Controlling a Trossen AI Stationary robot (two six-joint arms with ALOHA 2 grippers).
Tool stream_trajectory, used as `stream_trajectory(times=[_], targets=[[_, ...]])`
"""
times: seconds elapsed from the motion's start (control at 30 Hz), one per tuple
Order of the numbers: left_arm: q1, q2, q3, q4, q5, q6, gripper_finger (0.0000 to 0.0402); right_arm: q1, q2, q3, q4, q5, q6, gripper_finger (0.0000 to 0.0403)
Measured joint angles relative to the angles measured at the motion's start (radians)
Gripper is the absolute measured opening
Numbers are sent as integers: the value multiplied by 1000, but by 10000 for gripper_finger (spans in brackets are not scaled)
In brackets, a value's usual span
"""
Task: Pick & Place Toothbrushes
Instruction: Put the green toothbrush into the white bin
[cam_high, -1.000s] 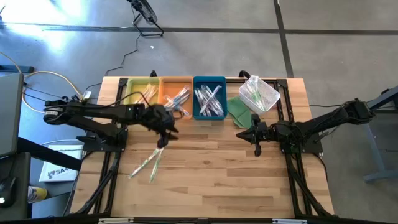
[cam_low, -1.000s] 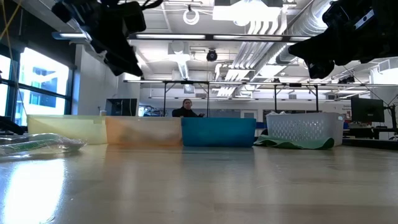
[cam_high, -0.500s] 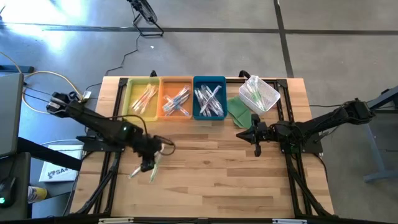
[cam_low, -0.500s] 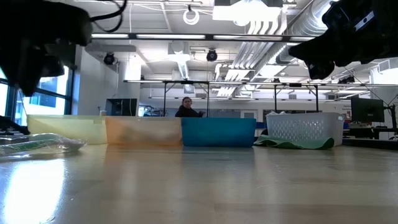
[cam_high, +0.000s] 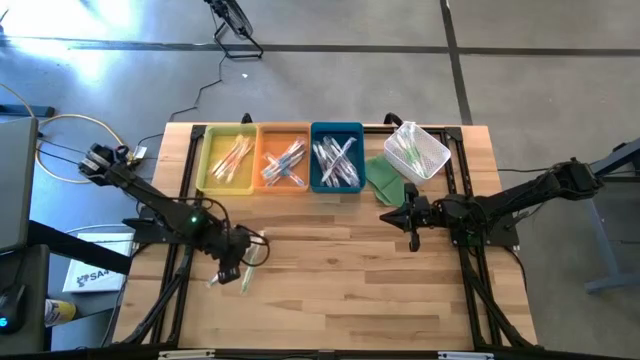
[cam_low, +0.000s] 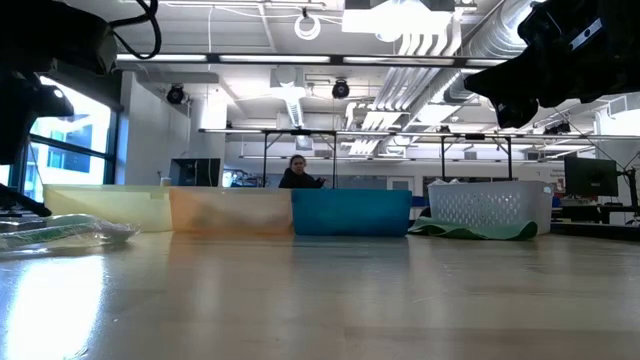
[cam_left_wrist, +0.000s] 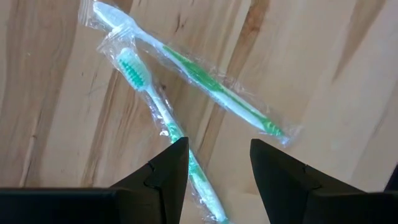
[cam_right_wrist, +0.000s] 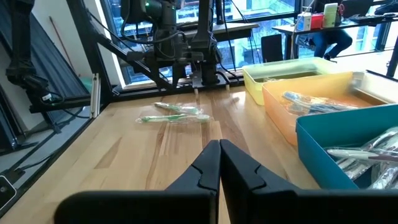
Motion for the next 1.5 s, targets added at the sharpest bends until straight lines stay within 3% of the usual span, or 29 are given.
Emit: stream_trajectory(times=[0.4,1.03,1.5], targets=[[-1,24,-1,-53,-3,-39,168,0,0,0,-3,1,0,3],[-1,163,-2,-42,60,-48,168,0,0,0,-6,3,0,2],[-1,164,-160,140,100,-97,168,0,0,0,-25,0,0,2]])
